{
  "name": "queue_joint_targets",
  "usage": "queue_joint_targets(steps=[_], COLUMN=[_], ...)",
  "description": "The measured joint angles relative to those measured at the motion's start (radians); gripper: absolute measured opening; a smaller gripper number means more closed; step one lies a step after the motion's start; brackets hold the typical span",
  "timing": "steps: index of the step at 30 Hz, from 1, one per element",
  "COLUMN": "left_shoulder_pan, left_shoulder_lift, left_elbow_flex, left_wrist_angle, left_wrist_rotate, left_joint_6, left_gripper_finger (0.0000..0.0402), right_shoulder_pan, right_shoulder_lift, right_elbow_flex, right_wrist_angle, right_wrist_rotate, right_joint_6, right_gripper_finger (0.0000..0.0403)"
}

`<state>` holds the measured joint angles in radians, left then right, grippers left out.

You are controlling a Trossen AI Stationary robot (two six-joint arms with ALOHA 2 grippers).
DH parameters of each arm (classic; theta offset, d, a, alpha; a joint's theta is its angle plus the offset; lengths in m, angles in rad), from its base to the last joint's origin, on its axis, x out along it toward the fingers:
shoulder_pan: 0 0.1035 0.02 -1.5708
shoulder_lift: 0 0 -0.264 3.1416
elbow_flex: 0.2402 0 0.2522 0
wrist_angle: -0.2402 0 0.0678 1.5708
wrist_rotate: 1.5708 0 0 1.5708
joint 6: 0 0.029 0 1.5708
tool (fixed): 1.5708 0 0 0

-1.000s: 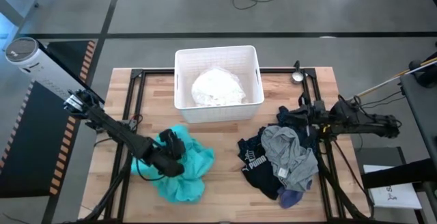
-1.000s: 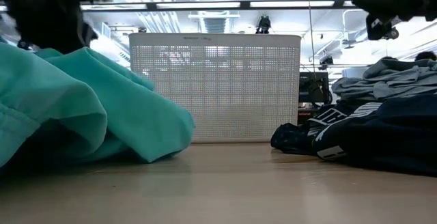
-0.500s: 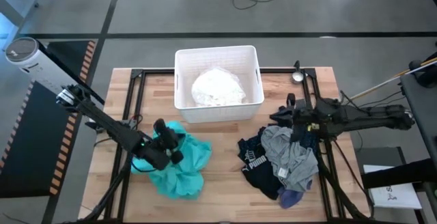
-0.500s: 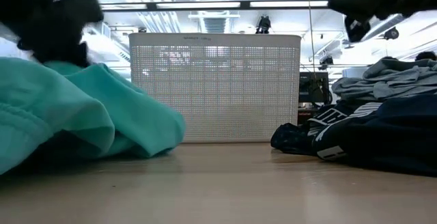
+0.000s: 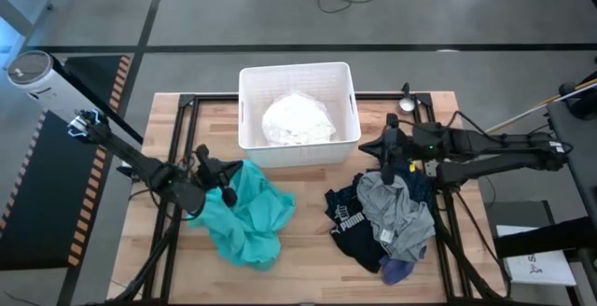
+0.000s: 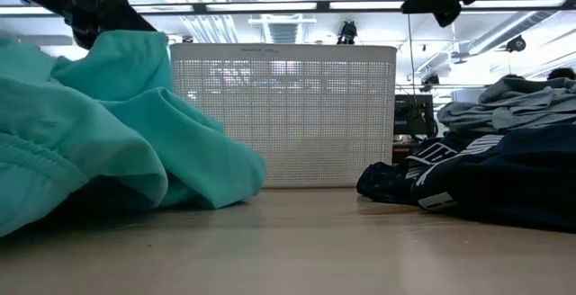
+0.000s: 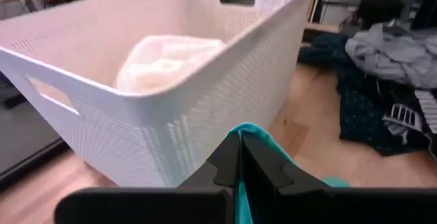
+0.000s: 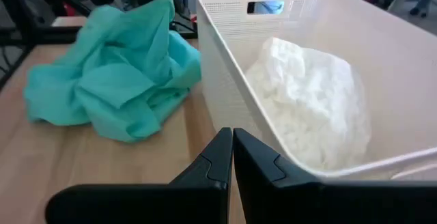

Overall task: Sort clothes
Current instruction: Move the light blue shorts to the middle left of the table

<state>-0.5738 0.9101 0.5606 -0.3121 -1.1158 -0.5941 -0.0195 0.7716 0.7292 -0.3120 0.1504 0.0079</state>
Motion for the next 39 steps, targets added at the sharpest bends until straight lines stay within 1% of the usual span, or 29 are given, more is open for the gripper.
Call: queue_joint_targets(steps=[3, 5, 7, 9, 10, 11, 14, 16, 19, 21, 22, 24, 26, 27, 30, 33, 35, 36, 39], left_shoulder_pan=[0.009, 0.012, 0.014, 0.020, 0.020, 0.020, 0.020, 0.020, 0.011, 0.009, 0.009, 0.009, 0.011, 0.012, 0.011, 0.011, 0.011, 0.011, 0.011], left_shoulder_lift=[-0.075, -0.128, -0.176, -0.223, -0.243, -0.255, -0.277, -0.279, -0.249, -0.203, -0.171, -0.114, -0.059, -0.033, 0.028, 0.092, 0.140, 0.162, 0.224], left_elbow_flex=[-0.036, -0.055, -0.073, -0.090, -0.097, -0.102, -0.110, -0.106, -0.098, -0.101, -0.106, -0.111, -0.093, -0.074, 0.012, 0.122, 0.185, 0.215, 0.313], left_wrist_angle=[0.103, 0.156, 0.189, 0.195, 0.192, 0.191, 0.182, 0.181, 0.188, 0.174, 0.172, 0.163, 0.163, 0.144, -0.044, -0.266, -0.394, -0.430, -0.541], left_wrist_rotate=[0.009, 0.060, 0.081, 0.074, 0.073, 0.067, 0.068, 0.091, 0.182, 0.265, 0.286, 0.293, 0.301, 0.331, 0.440, 0.487, 0.511, 0.520, 0.550], left_joint_6=[0.127, 0.165, 0.127, 0.051, 0.036, 0.031, 0.057, 0.087, 0.169, 0.251, 0.278, 0.252, 0.176, 0.142, 0.015, -0.129, -0.191, -0.208, -0.217], left_gripper_finger=[0.0000, 0.0000, 0.0000, 0.0000, 0.0000, 0.0000, 0.0000, 0.0000, 0.0000, 0.0000, 0.0000, 0.0000, 0.0000, 0.0000, 0.0000, 0.0005, 0.0018, 0.0027, 0.0062], right_shoulder_pan=[-0.020, -0.037, -0.048, -0.053, -0.053, -0.053, -0.046, -0.046, -0.043, -0.025, -0.015, -0.003, 0.001, 0.004, 0.009, 0.009, 0.009, 0.009, 0.009], right_shoulder_lift=[0.021, 0.036, 0.045, 0.050, 0.050, 0.049, 0.050, 0.049, 0.047, 0.050, 0.058, 0.077, 0.093, 0.096, 0.093, 0.090, 0.089, 0.089, 0.087], right_elbow_flex=[0.000, 0.000, -0.001, -0.002, -0.002, -0.002, -0.002, 0.006, 0.016, 0.011, 0.003, -0.005, -0.006, -0.005, 0.012, 0.032, 0.035, 0.036, 0.036], right_wrist_angle=[0.041, 0.042, 0.042, 0.066, 0.081, 0.100, 0.181, 0.204, 0.205, 0.197, 0.196, 0.188, 0.211, 0.221, 0.182, 0.131, 0.129, 0.130, 0.129], right_wrist_rotate=[-0.006, -0.054, -0.098, -0.106, -0.106, -0.105, -0.107, -0.115, -0.212, -0.279, -0.302, -0.307, -0.290, -0.286, -0.291, -0.288, -0.289, -0.289, -0.290], right_joint_6=[-0.009, -0.006, 0.076, 0.198, 0.226, 0.229, 0.164, 0.136, 0.045, -0.029, -0.064, -0.063, 0.020, 0.049, 0.085, 0.091, 0.124, 0.144, 0.218], right_gripper_finger=[0.0000, 0.0000, 0.0000, 0.0000, 0.0000, 0.0000, 0.0000, 0.0000, 0.0000, 0.0000, 0.0000, 0.0000, 0.0000, 0.0000, 0.0000, 0.0000, 0.0000, 0.0000, 0.0000])
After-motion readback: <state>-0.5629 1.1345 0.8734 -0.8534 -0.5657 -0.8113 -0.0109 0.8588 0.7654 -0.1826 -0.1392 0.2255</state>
